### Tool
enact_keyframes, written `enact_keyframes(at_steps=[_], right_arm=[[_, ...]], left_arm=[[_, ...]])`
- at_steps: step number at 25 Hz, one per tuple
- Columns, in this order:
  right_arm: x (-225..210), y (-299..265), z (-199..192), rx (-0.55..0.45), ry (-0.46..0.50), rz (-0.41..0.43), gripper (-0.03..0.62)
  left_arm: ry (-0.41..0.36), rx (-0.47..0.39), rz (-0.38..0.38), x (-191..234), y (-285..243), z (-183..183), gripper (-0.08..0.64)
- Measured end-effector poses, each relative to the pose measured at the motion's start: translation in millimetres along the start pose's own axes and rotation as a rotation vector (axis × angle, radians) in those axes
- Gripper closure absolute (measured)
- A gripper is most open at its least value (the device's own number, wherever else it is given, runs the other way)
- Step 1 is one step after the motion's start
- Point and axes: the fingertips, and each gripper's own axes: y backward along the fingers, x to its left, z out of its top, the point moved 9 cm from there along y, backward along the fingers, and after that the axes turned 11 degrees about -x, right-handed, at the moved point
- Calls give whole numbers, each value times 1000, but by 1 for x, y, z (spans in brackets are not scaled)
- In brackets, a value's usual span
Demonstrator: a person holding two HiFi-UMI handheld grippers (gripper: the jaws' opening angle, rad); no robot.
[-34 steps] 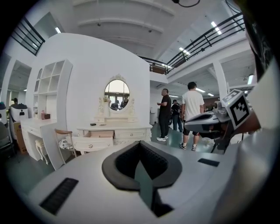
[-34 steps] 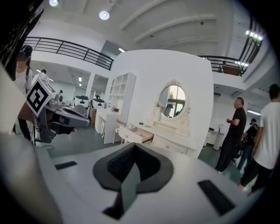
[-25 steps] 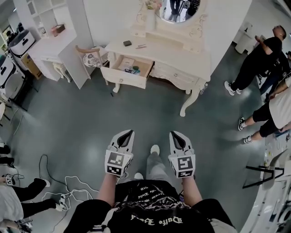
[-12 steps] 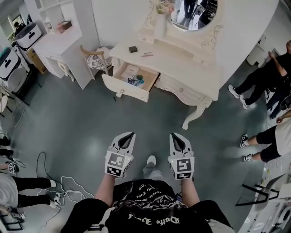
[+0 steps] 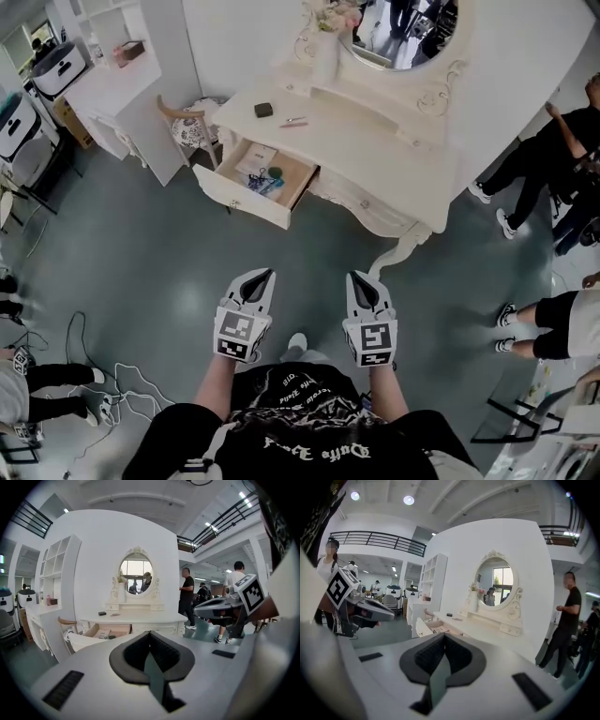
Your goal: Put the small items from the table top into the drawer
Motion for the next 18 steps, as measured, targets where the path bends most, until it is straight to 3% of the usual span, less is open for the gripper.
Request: enact_keyframes(at_steps=[8,18], right_arm=[[-43,-24,-9,17,-9,41,581],[-58,-35,-21,45,-44,53,580]], left_arm=[[5,1,26,-9,-50,6,545],[3,22,37,-8,-69,8,545]])
